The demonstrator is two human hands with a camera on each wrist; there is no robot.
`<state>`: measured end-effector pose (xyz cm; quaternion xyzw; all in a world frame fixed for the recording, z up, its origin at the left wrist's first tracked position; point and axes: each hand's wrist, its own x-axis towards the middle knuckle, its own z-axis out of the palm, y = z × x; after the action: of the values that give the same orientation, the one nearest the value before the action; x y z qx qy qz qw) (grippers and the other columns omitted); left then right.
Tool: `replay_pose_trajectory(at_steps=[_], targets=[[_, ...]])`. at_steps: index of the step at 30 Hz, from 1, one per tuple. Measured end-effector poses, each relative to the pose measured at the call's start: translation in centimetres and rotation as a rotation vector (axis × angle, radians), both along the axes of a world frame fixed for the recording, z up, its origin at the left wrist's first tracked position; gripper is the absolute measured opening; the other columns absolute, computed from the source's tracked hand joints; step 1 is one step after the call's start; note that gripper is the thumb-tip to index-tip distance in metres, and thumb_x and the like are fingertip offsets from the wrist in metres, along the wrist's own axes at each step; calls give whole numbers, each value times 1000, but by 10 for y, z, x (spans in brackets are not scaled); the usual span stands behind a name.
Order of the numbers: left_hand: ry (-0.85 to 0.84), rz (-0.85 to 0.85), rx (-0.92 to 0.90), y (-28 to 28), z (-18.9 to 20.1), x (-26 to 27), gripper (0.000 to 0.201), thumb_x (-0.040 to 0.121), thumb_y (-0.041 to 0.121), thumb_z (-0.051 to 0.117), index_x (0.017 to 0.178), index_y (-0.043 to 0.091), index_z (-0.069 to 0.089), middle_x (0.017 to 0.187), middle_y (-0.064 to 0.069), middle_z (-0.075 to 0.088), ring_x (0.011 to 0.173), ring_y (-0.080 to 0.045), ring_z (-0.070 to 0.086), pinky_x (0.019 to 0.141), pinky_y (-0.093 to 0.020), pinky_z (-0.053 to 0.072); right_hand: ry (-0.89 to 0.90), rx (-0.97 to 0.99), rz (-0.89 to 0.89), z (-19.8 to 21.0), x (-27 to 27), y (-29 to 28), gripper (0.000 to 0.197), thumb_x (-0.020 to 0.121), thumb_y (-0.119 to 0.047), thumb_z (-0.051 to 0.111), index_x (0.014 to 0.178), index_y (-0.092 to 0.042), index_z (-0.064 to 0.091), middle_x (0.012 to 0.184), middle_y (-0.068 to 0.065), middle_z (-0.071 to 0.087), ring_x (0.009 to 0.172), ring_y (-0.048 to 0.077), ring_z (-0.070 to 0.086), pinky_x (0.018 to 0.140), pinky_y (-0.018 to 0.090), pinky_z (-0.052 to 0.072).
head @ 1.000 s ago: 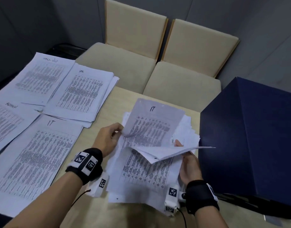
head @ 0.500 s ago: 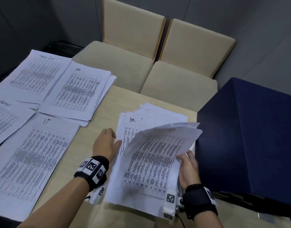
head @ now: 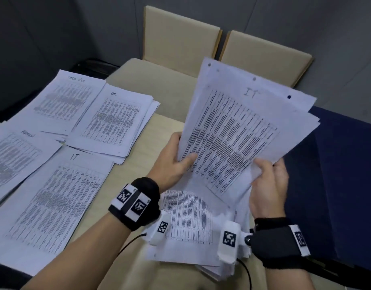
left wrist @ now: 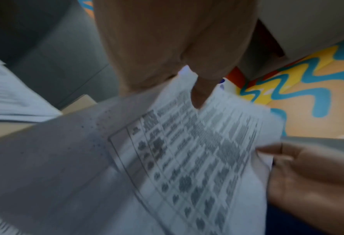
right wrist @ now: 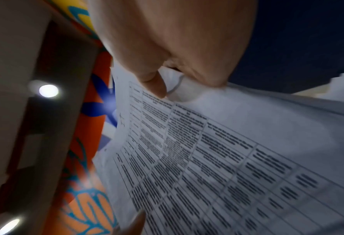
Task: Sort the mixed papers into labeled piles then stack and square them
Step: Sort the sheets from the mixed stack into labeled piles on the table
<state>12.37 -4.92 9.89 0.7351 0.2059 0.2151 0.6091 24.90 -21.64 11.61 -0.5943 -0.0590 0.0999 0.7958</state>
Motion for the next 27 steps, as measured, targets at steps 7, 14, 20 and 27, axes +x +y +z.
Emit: replay_pose_trajectory(at_steps=[7, 14, 20, 27], targets=[[116, 201, -65, -7, -31, 4, 30, 96, 26, 60, 117, 16, 42, 107, -1, 65, 86, -17, 70, 75, -38, 61, -83, -421, -13, -40, -25, 6, 34, 93, 4, 54, 126, -3, 49, 105, -3, 63, 97, 17, 62, 90, 30, 47], [152, 240, -5, 9, -45, -19, 9, 103, 26, 45, 104, 21, 53, 77, 0, 59, 58, -14, 51, 53, -34, 48, -100, -539, 104, -61, -36, 5, 8, 98, -16, 55, 104, -11, 51, 87, -10, 54, 78, 1, 53, 74, 14, 42], [162, 425, -155, 64, -42, -100, 17, 103, 22, 48, 118, 19, 55, 109, -10, 66, 99, -30, 65, 84, -44, 57, 8, -622, 241, -105, -38, -4, 15, 96, -4, 57, 107, -15, 58, 101, 11, 63, 92, 25, 64, 85, 31, 50], [677, 519, 69, 142, -88, -283, 21, 101, 24, 50, 117, 14, 58, 91, 0, 65, 77, -21, 60, 68, -32, 48, 82, -962, 339, -154, -70, -19, 20, 91, -3, 64, 111, -6, 60, 107, 14, 62, 99, 23, 56, 92, 31, 39]])
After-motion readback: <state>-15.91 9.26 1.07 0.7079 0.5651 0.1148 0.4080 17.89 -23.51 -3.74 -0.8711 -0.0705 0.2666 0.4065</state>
